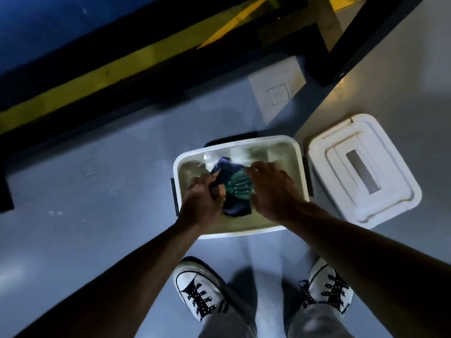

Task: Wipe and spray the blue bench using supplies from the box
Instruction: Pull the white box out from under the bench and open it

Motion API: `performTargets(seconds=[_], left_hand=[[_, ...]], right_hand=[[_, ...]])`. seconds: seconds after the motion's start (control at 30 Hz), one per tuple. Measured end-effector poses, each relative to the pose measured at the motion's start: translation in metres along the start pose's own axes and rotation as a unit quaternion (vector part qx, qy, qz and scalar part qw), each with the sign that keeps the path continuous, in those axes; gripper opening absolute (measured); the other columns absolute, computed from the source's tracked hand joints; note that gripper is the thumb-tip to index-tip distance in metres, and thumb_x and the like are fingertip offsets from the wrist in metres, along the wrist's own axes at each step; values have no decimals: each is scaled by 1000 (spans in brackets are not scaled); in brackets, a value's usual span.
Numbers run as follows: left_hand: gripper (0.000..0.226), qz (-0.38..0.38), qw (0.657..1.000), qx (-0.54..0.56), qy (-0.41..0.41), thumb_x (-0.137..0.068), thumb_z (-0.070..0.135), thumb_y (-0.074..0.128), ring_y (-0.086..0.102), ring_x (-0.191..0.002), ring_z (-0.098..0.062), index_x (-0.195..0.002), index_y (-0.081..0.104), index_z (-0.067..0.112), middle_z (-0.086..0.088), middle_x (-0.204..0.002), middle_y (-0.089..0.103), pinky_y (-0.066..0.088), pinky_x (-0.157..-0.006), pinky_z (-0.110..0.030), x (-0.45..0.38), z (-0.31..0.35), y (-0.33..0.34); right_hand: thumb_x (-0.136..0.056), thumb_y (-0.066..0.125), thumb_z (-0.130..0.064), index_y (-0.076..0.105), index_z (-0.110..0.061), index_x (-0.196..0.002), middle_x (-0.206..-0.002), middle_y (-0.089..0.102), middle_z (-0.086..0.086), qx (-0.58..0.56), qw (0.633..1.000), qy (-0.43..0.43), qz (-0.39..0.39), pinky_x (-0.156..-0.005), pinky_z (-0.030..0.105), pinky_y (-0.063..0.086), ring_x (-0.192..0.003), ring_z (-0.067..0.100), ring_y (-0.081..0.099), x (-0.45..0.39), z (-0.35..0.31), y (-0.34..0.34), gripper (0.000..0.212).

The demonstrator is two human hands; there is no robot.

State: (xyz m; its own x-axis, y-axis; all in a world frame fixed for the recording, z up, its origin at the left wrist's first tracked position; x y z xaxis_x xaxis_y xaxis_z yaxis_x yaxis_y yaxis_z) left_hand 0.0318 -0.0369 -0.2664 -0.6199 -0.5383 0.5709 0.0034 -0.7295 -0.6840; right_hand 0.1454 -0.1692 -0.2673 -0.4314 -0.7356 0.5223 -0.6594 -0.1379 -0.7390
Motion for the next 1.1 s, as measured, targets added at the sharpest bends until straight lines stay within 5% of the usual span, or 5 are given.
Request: performTargets(seconds=[0.37, 0.5, 0.73, 0.93, 1.1], left_hand=[[30, 148, 964, 221, -4, -98, 0, 47, 67, -81, 12, -95, 59, 27, 19, -85, 68, 47, -75, -10, 15, 5, -23], [26, 94, 983, 142, -74, -96, 17, 54, 67, -103, -13, -120, 62, 25, 1, -113, 69, 53, -91, -36, -1, -15, -6], [101, -46, 993, -106, 0, -57, 38, 87, 55, -107, -34, -143, 37, 30, -10, -128, 47, 57, -84, -51, -42, -9, 63], [51, -18, 997, -64, 32, -73, 8, 69, 60, -96, -32, -121, 55, 19, -13, -111, 56, 46, -75, -31, -34, 8, 51], [42, 46, 997, 54, 21, -73, 19, 65, 57, -92, -20, -112, 57, 27, -1, -104, 59, 40, -76, -27, 5, 40, -1]], right_hand=[[-69, 85, -38, 34, -21, -145, -139, 42, 5, 53, 995, 86, -19, -92, 51, 49, -127, 33, 45, 2, -2, 18, 93], [-66, 83, -42, 39, -18, -139, -134, 48, 5, -106, 988, 81, 76, -86, 40, 53, -118, 27, 52, 41, -4, -14, 89], [-60, 76, -57, 43, -26, -126, -122, 55, -9, -247, 956, 97, 127, -79, 37, 56, -101, 11, 58, 52, 9, -35, 80], [-66, 82, -42, 49, -20, -132, -120, 51, -13, -252, 948, 77, 179, -77, 1, 41, -97, -4, 44, 64, 14, -46, 77], [-68, 88, -34, 49, -23, -129, -118, 55, -10, -255, 931, 123, 229, -75, 20, 50, -97, 7, 56, 107, 13, -74, 74]])
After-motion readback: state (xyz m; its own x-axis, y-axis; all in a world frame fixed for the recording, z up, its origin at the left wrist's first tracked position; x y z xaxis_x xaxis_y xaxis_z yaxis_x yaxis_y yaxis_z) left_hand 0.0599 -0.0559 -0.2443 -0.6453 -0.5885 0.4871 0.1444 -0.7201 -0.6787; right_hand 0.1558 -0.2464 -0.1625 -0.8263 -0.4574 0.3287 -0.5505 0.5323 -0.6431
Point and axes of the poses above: each hand's wrist, its own x-axis away from the middle knuckle, its own y-axis out of the palm, z = x × y, the point moved 5 cm from there along -x, towards the middle knuckle
